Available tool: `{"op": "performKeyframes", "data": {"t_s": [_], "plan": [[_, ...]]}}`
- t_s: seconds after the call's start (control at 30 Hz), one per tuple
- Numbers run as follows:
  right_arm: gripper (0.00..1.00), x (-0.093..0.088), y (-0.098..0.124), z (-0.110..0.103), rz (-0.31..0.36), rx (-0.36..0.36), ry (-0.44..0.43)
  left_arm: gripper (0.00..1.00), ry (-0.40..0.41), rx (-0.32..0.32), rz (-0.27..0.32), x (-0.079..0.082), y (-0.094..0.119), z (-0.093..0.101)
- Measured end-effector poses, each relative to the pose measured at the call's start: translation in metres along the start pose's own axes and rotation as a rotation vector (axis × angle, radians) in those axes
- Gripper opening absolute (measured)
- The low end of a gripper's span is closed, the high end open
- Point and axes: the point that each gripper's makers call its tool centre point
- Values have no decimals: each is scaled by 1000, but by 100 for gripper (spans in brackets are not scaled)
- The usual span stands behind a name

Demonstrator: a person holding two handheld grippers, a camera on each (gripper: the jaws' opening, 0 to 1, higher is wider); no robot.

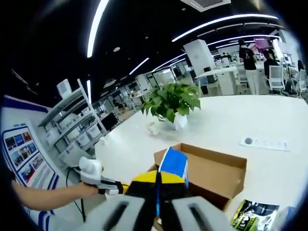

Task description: Operate the shoe box by opening the lid, removing the specified soft item, and placing it in the target area until the item is outside and the box remains undamaged.

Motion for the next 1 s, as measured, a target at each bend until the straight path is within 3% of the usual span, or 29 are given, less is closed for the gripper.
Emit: {"op": "performKeyframes", "data": {"t_s": [0.27,0.8,0.83,0.87,0.9,0.93,0.97,1.0], "plan": [[0,4,13,0,15,-5,4,1,-3,0,-2,1,-3,-3],[0,22,50,7,109,-22,-43,1,-2,-3,-2,0,-2,-2],[0,24,53,6,121,-20,-50,1,-2,-3,-3,0,-2,-2],[0,39,56,1,194,17,-89,1,-3,-3,-3,0,-2,-2],[0,49,62,2,206,7,-90,1,-3,-3,-4,0,-2,-2],[0,49,64,3,183,-11,-73,1,-3,-2,-5,0,-3,-2],[0,45,64,7,114,-51,48,1,-6,2,-7,0,-3,-2],[0,44,64,19,131,-103,103,1,-25,6,-7,0,-2,-2]]}}
Point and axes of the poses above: the point that each gripper's makers call its tool centre point, and the gripper's own axes: y roughly backward along the fingers, z roughly to its right, x roughly out of its top, and after that the axes turned 4 degrees about x, right-handed
